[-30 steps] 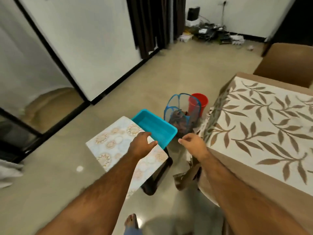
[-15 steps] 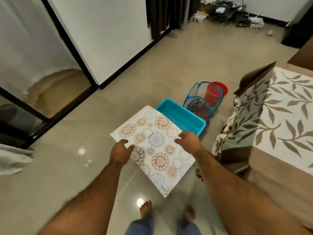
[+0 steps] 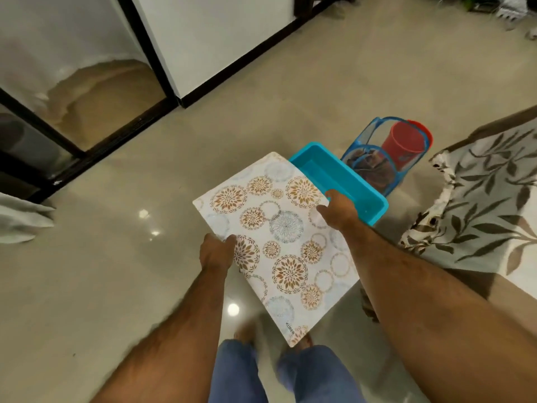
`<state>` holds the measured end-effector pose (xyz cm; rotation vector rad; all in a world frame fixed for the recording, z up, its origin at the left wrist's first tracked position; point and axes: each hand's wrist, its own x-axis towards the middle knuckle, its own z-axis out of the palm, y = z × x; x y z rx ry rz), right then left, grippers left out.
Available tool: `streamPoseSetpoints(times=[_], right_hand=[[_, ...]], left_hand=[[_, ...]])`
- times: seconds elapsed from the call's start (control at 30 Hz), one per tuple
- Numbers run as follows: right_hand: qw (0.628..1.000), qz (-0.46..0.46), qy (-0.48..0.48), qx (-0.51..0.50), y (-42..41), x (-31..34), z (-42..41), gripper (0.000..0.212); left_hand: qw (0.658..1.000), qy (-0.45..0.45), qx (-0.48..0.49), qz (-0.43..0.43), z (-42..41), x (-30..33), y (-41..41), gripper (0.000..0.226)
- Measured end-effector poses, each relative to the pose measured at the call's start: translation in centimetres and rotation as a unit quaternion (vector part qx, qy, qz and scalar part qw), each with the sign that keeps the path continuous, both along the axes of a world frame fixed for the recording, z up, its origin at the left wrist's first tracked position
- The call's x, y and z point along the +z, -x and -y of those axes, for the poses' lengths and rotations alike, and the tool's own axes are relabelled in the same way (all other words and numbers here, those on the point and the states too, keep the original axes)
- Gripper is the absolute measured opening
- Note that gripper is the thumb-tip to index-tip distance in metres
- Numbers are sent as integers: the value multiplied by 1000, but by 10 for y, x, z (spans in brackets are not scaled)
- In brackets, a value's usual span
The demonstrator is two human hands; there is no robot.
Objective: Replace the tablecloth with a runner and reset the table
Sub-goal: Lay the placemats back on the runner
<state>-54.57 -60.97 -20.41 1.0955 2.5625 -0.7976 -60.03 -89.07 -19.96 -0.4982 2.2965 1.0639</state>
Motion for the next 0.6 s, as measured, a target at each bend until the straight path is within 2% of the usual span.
streamPoseSetpoints(times=[0.1, 0.23, 0.4, 0.57, 0.6], right_hand=[[999, 33, 21, 7, 11, -21, -3, 56], [998, 50, 40, -22, 18, -39, -10, 54], [997, 64, 34, -40, 19, -29, -16, 40], [995, 59, 43, -73, 14, -14, -28, 39], [994, 54, 44, -87, 12, -9, -30, 38]], left_hand=[[997, -26, 69, 24, 3, -18, -1, 60], [976, -139, 149, 75, 1, -32, -10, 19], [983, -126, 128, 30, -6, -23, -10, 10], [982, -151, 108, 35, -14, -9, -5, 7], [981, -159, 103, 30, -15, -6, -3, 12]])
